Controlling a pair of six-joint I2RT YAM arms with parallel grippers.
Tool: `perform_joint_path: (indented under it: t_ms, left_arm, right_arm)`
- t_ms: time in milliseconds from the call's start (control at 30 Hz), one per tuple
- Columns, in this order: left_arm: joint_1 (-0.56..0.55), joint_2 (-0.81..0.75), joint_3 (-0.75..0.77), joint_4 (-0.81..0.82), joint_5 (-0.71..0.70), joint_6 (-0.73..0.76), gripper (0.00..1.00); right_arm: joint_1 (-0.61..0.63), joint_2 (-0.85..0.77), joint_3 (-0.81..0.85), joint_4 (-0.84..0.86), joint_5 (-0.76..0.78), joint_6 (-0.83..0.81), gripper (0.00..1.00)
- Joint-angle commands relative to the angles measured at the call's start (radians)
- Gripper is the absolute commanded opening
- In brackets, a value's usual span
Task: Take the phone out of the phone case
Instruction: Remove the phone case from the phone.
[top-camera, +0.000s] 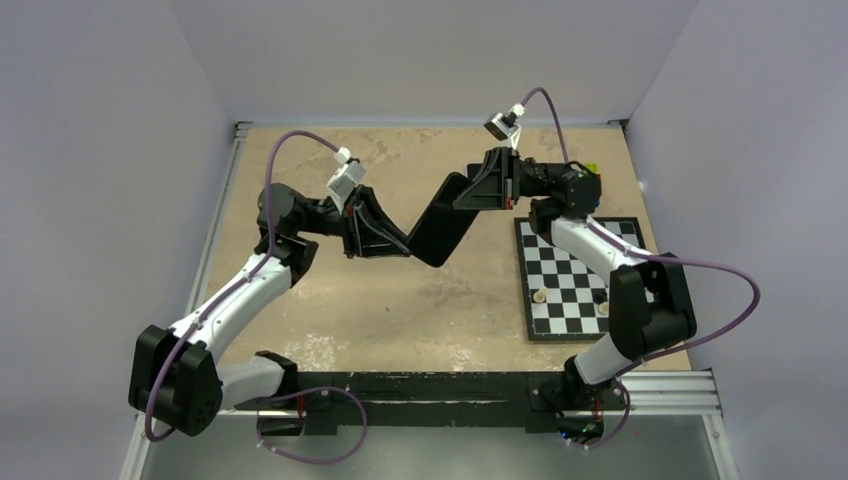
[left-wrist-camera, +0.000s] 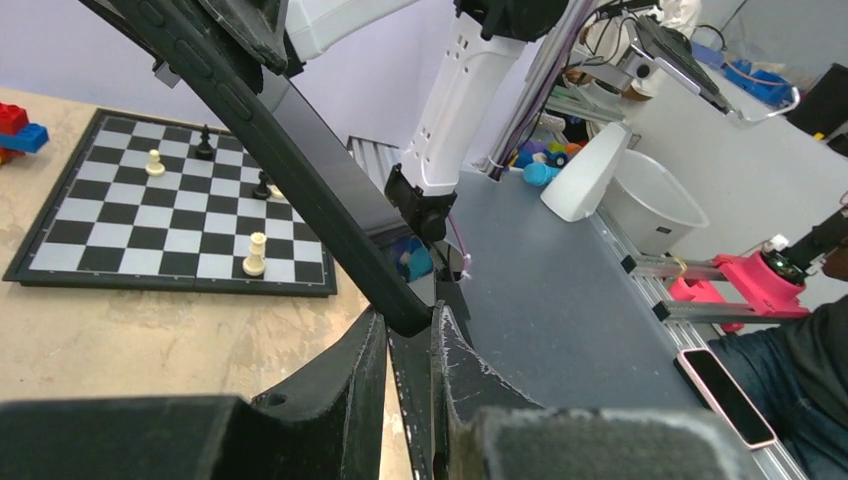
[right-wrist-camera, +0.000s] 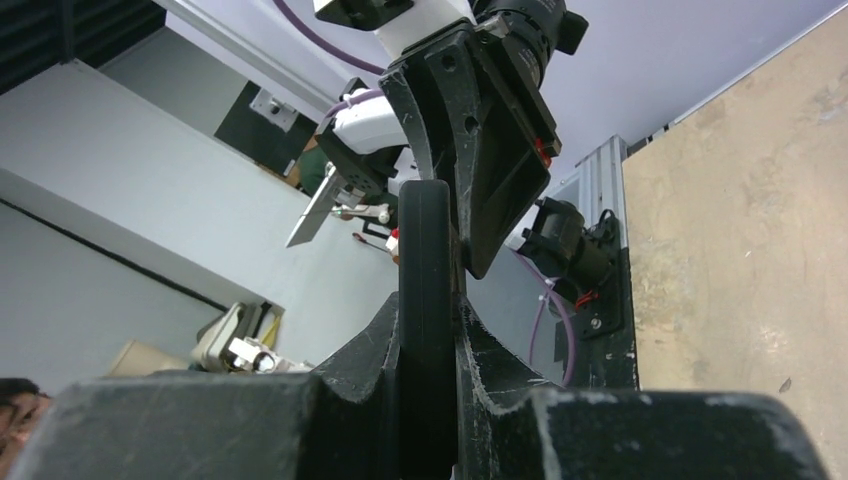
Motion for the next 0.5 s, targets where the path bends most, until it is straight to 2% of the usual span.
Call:
perform_joint_path:
  t_ms: [0,67,233,467]
  left_arm:
    - [0.026,0.080,0.000,0.060,-0.030,0.093,0.00]
    - [0.026,0.088,0.014,0.009,-0.058,0.132,0.00]
    - [0.025,0.081,0.070,-0.329,-0.193,0.373,0.00]
    - [0.023,0.059,0.054,-0.238,-0.171,0.389,0.00]
  right_arm:
    - [0.056,-0.061,0.022,0.335,0.145,0.314,0.00]
    - [0.057,-0.068,0.031,0.334,0.142,0.322,0.00]
    - [0.066,-0.087,0.063,0.334,0.152,0.337,0.00]
    - [0.079,-0.095,0.062,0.334,0.169,0.352,0.00]
